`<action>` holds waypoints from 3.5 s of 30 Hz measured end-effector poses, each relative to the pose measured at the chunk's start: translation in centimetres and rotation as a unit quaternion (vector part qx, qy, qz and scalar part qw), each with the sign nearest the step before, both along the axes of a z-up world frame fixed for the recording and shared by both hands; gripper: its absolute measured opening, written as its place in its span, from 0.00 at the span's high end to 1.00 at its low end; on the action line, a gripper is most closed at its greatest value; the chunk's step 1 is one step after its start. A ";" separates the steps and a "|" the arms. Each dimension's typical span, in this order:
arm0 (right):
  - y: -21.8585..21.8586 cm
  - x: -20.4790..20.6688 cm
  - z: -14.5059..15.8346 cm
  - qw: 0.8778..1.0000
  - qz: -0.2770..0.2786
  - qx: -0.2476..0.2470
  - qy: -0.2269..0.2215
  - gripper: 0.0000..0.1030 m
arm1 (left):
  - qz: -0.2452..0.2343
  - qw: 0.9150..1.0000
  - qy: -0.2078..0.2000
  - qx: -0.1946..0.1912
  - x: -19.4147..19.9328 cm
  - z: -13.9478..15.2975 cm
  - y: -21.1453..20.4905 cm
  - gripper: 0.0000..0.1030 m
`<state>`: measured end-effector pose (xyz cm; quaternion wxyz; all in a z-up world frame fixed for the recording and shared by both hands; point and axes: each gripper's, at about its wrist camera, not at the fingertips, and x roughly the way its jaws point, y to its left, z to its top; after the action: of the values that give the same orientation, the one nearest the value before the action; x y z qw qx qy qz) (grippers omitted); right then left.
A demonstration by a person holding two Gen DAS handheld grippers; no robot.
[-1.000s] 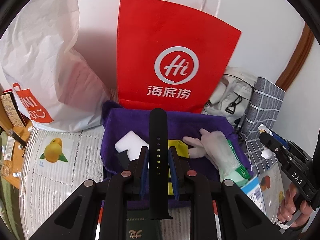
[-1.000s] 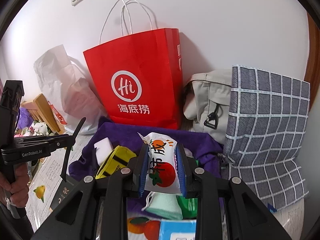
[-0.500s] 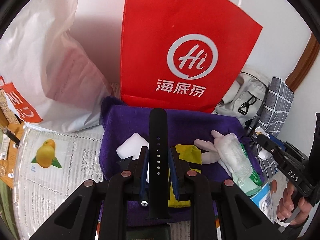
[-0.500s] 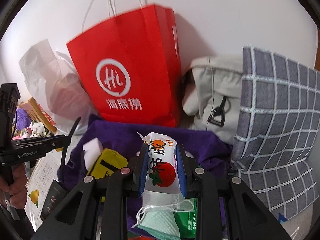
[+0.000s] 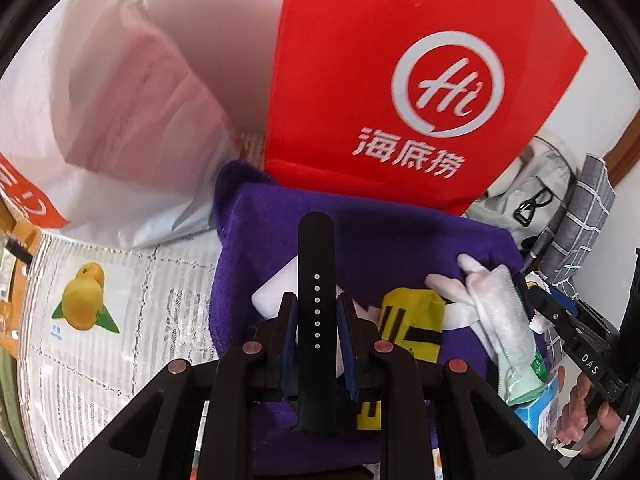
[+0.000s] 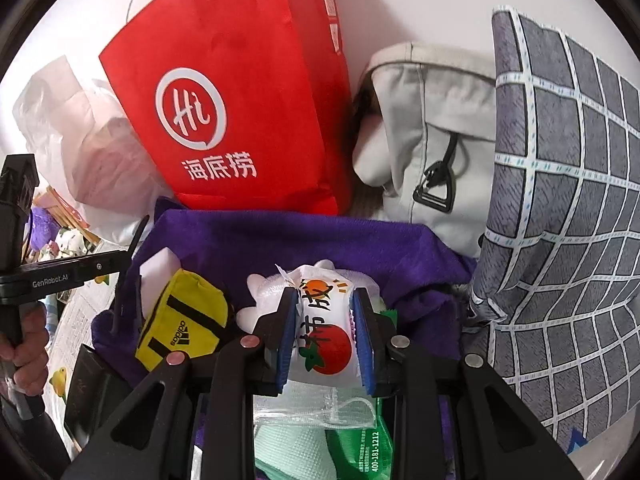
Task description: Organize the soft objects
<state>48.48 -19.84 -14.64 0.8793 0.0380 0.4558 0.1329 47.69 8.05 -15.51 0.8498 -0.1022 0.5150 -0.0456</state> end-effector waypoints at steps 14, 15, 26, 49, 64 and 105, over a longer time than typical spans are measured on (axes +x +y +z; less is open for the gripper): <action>0.7 0.7 -2.1 0.999 0.015 0.008 0.039 0.63 | -0.004 1.000 0.020 0.005 0.4 -1.1 -0.1 0.83; 0.7 0.6 -2.0 0.999 0.017 0.008 0.037 0.63 | -0.003 1.000 0.020 0.005 0.4 -1.1 0.0 0.83; 1.5 -0.2 -0.6 0.999 0.040 0.012 0.013 0.31 | -0.017 1.000 0.017 0.005 -0.1 0.0 -0.8 0.83; 1.3 -11.0 7.5 0.998 -0.022 -0.038 -0.043 0.17 | -0.049 0.997 -0.028 0.047 -10.5 6.9 -4.6 0.37; 0.4 -28.1 12.3 0.992 -0.067 -0.055 -0.090 0.00 | -0.044 0.990 -0.118 0.059 -28.8 13.4 -7.0 0.08; -2.6 -44.9 14.6 0.986 -0.121 -0.057 -0.098 0.00 | -0.009 0.983 -0.162 0.089 -43.2 14.2 -8.8 0.00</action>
<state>3.62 -22.43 -0.03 0.9302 0.0298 0.3657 0.0024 4.49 -0.77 -1.27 0.9273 -0.0128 0.3733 -0.0230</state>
